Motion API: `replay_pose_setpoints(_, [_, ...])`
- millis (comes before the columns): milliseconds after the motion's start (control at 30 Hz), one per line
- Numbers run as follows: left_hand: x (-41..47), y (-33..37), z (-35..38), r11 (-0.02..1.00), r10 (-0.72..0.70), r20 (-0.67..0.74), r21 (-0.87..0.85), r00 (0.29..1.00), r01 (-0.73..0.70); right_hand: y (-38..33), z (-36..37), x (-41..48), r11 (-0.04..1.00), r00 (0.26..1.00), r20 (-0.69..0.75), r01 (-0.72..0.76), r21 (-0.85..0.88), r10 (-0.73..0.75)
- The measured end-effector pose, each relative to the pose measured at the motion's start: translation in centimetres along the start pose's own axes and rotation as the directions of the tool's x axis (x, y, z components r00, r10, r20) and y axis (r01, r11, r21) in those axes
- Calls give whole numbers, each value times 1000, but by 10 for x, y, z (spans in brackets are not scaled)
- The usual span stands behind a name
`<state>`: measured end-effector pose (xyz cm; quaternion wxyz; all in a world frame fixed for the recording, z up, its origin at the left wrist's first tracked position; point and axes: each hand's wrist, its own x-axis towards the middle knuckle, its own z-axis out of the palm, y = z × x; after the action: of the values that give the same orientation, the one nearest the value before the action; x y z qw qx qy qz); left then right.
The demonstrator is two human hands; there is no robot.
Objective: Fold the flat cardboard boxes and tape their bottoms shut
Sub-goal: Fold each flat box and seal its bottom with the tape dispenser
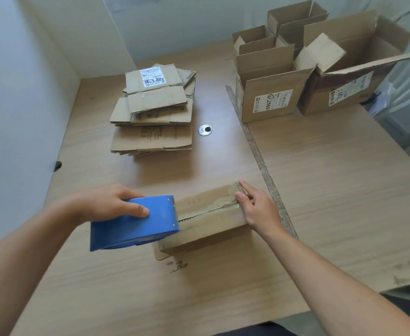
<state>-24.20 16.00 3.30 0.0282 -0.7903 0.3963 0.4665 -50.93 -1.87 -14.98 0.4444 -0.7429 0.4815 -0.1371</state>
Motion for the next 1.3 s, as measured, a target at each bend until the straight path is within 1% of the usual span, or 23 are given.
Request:
replay_pose_setpoints(133, [-9,-28,-1,997,-28,8,-68,1000,29,1,-1,0,1000,1000,-14,-6,18,6])
replay_pose_setpoints(233, [-15,-51,1,984,-61,23,-165,998,64,-2,-3,-1,999,1000,-4,3,35,-3])
replay_pose_setpoints(367, [-20,-80,9,966,-96,31,-239,995,100,-9,-6,-5,1000,1000,7,15,19,-15])
replay_pose_setpoints(433, [-19,-90,14,957,-83,31,-275,996,88,-12,-7,-6,1000,1000,1,16,20,-16])
replay_pose_setpoints(500, [-16,-94,17,966,-42,49,-252,998,53,-15,-8,-8,1000,1000,8,9,17,-10])
replay_pose_setpoints(700, [6,-103,20,984,-9,52,-179,999,18,-19,-10,-8,1000,999,29,-29,11,28])
replay_pose_setpoints(867, [24,-111,28,982,22,93,-191,995,-4,-20,-9,-9,999,1000,-10,-24,-42,24])
replay_pose_setpoints(1000, [39,-113,36,980,76,95,-192,993,-57,-18,-4,-8,991,997,-70,15,-135,-25])
replay_pose_setpoints(1033, [42,-115,38,978,89,90,-195,992,-70,-19,-2,-8,982,995,-92,29,-188,-47])
replay_pose_setpoints(1100, [44,-118,41,973,111,75,-212,991,-93,-25,1,-10,924,979,-152,71,-377,-138])
replay_pose_setpoints(1167, [45,-122,46,967,124,58,-232,991,-107,-37,7,-15,816,926,-190,173,-552,-325])
replay_pose_setpoints(1200, [45,-123,48,963,132,51,-244,990,-116,-46,12,-20,771,892,-170,251,-586,-419])
replay_pose_setpoints(1233, [46,-124,49,960,141,46,-252,989,-125,-54,19,-26,732,865,-118,332,-595,-487])
replay_pose_setpoints(1267, [47,-125,51,957,152,46,-257,987,-135,-62,29,-32,701,854,-37,401,-589,-519])
replay_pose_setpoints(1300, [48,-125,52,955,161,48,-259,986,-143,-69,41,-39,686,861,58,441,-578,-505])
